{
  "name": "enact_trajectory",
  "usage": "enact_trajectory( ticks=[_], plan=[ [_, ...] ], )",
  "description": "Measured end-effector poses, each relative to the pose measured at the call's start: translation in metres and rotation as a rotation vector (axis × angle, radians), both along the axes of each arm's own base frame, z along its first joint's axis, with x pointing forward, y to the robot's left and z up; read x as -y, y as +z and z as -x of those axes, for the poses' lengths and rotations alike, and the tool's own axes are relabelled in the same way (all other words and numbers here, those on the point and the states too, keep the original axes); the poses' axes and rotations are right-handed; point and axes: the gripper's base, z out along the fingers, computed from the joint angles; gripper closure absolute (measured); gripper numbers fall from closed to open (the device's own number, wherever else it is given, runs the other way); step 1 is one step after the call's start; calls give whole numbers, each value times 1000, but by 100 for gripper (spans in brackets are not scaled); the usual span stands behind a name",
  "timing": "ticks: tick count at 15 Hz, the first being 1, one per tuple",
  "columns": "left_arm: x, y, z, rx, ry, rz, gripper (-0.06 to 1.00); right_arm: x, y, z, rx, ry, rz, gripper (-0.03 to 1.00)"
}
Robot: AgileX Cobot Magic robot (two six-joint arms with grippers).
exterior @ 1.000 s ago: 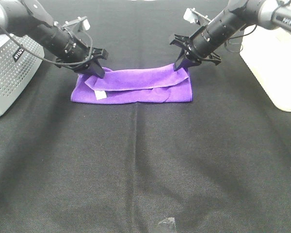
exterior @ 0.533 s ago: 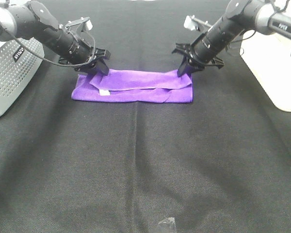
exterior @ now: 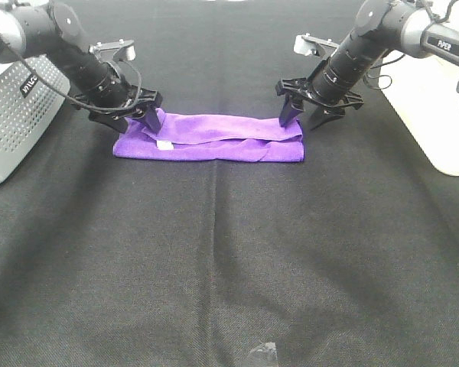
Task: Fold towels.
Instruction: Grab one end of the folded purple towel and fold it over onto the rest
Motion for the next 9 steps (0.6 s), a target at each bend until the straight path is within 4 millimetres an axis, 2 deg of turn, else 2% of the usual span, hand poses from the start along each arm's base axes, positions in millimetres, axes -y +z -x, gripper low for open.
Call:
enact_trajectory(
  ticks=[1, 3, 5, 7, 9],
  plan=[
    [1, 5, 0, -17, -7, 2, 27, 0, 4, 1, -14, 11, 2, 30],
    [-3, 22, 0, -47, -13, 10, 26, -2, 25, 3, -38, 48, -1, 27],
    [-22, 28, 0, -98, 24, 41, 26, -3, 48, 2, -9, 60, -11, 27],
    [-44, 20, 0, -162, 47, 100, 25, -3, 66, 3, 22, 47, -20, 27],
    [-54, 12, 0, -175, 5, 128, 25, -2, 71, 3, 28, 49, -21, 27]
  ],
)
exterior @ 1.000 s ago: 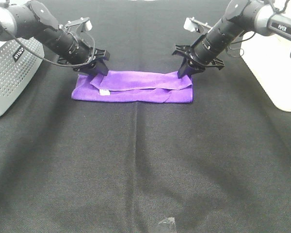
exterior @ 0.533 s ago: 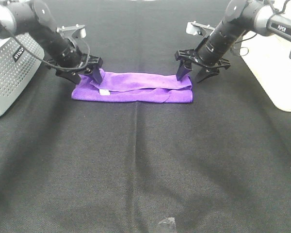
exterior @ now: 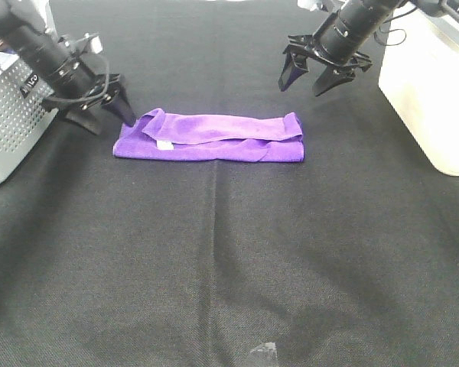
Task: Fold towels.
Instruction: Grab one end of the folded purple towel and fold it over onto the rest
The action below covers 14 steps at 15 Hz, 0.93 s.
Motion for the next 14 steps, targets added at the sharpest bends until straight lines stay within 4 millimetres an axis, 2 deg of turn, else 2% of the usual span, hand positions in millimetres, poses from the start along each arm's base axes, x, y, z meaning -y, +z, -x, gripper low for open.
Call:
enact_trajectory(
  ticks=[3, 7, 11, 14],
  plan=[
    [3, -1, 0, -9, 15, 39, 25, 0, 0, 0, -7, -3, -1, 27],
    [7, -23, -1, -48, 31, 82, 19, 0, 0, 0, -7, -4, -1, 27],
    [8, -27, -4, -36, 43, 90, 19, 0, 0, 0, -8, -5, -2, 27],
    [22, -31, -3, -34, 16, 115, 19, 0, 0, 1, -9, -5, -2, 27]
  ],
)
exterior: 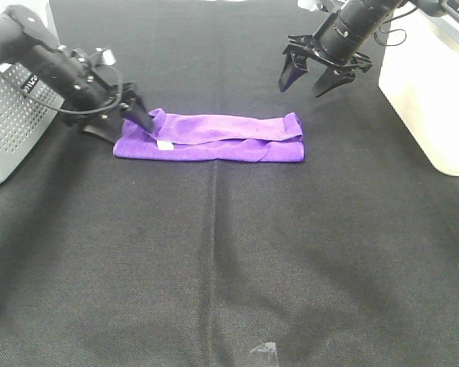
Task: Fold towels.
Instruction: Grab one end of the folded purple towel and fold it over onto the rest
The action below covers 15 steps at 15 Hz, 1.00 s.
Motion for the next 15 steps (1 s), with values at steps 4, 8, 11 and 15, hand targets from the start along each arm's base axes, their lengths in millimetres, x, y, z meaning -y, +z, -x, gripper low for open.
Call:
enact_trajectory(
  ticks=[4, 8, 11, 15],
  plan=[
    [40, -6, 3, 26, -50, 49, 19, 0, 0, 0, -6, -13, -5, 27],
    [45, -9, 3, 41, -59, 38, 38, 0, 0, 0, -6, -13, -5, 27],
    [42, -14, 1, 58, -66, -15, 85, 0, 0, 0, -7, -13, -4, 27],
    [26, 9, -6, 107, -142, -156, 90, 0, 1, 0, -6, -15, -6, 27]
  ],
)
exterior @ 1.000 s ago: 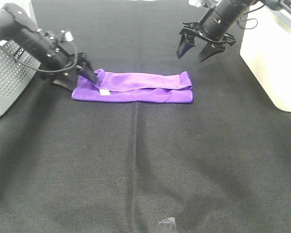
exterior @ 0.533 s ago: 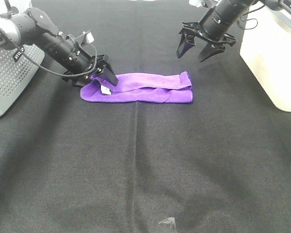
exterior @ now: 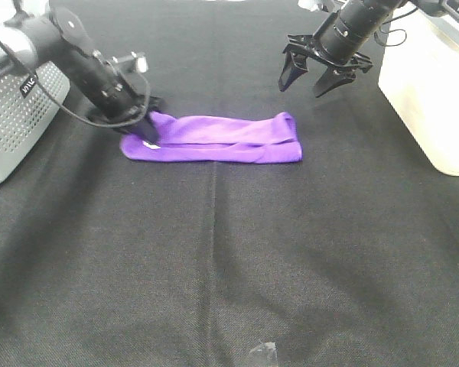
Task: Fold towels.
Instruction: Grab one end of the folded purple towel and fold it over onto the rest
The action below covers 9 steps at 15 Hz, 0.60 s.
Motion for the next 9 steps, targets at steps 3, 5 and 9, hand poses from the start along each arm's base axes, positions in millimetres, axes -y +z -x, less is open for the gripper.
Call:
enact_trajectory(
  ticks=[3, 5, 9],
  plan=[
    [-30, 22, -7, 54, 54, -30, 90, 1, 15, 2, 27, 0, 0, 27],
    [-28, 34, -7, 84, 34, -31, 90, 3, 30, 4, 59, -2, 17, 27],
    [38, 46, 8, 130, -137, -26, 90, 6, 62, 10, 122, -4, 33, 27]
  ],
)
